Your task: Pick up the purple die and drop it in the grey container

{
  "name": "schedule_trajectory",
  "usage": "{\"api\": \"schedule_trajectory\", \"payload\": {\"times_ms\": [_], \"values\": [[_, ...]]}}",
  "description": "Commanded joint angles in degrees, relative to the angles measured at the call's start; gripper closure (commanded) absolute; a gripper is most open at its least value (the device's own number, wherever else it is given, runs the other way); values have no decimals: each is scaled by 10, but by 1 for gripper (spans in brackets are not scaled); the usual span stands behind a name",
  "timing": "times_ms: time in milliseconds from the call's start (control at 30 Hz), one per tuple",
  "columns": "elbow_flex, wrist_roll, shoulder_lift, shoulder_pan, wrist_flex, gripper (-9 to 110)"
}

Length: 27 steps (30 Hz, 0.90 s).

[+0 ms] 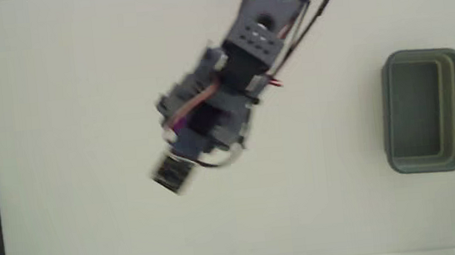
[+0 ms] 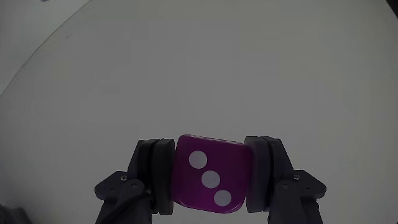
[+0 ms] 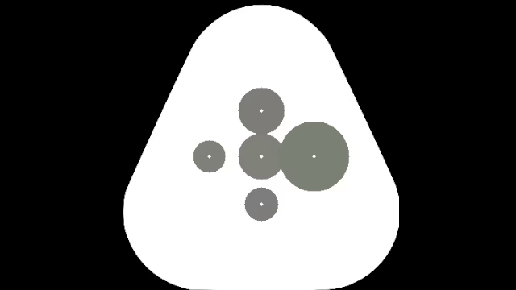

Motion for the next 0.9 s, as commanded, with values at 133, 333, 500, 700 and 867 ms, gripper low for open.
{"api": "schedule_trajectory", "payload": {"times_ms": [133, 333, 500, 700, 867], "values": [[-30, 2, 7, -73, 7, 38], [-38, 2, 1, -149, 9, 38], [-46, 2, -3, -214, 12, 38], [-55, 2, -10, -296, 15, 38], [-63, 2, -15, -368, 18, 38]]}}
